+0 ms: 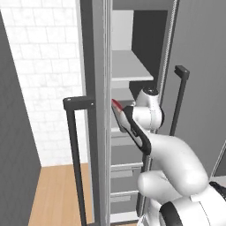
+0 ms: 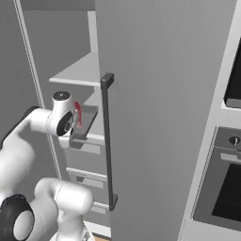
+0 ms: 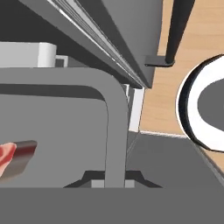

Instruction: Take the meat container that has the steak and place it on the second highest rack of the freezer. Then take the vegetable container that has the sweet potato and corn and place it on the highest rack of the freezer.

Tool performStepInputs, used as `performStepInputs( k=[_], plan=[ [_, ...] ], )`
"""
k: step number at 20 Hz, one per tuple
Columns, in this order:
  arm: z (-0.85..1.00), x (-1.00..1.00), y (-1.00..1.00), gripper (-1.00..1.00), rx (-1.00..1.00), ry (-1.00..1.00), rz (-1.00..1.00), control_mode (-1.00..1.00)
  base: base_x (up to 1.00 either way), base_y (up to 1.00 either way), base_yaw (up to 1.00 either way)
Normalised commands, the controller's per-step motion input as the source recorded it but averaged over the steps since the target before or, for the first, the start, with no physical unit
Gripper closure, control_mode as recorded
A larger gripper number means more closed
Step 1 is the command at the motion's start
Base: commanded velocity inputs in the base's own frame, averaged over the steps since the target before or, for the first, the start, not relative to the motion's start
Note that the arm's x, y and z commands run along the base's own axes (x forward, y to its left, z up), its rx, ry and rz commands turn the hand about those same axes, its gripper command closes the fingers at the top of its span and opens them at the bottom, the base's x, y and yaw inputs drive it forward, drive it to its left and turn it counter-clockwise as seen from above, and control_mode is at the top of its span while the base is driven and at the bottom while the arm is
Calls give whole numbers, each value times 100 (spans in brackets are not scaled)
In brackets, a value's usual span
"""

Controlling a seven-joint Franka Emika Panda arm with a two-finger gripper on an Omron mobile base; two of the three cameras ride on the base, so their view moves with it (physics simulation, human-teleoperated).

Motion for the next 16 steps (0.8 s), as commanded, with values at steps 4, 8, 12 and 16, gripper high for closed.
performStepInputs(
  k=[4,8,12,16],
  plan=[
    [-3,85,0,100,0,0,0,-100,0,0,0],
    [-24,58,0,100,0,0,0,-100,0,0,0],
    [-52,0,0,100,0,0,0,-100,0,0,0],
    [-17,0,0,100,0,0,0,-100,0,0,0]
  ],
)
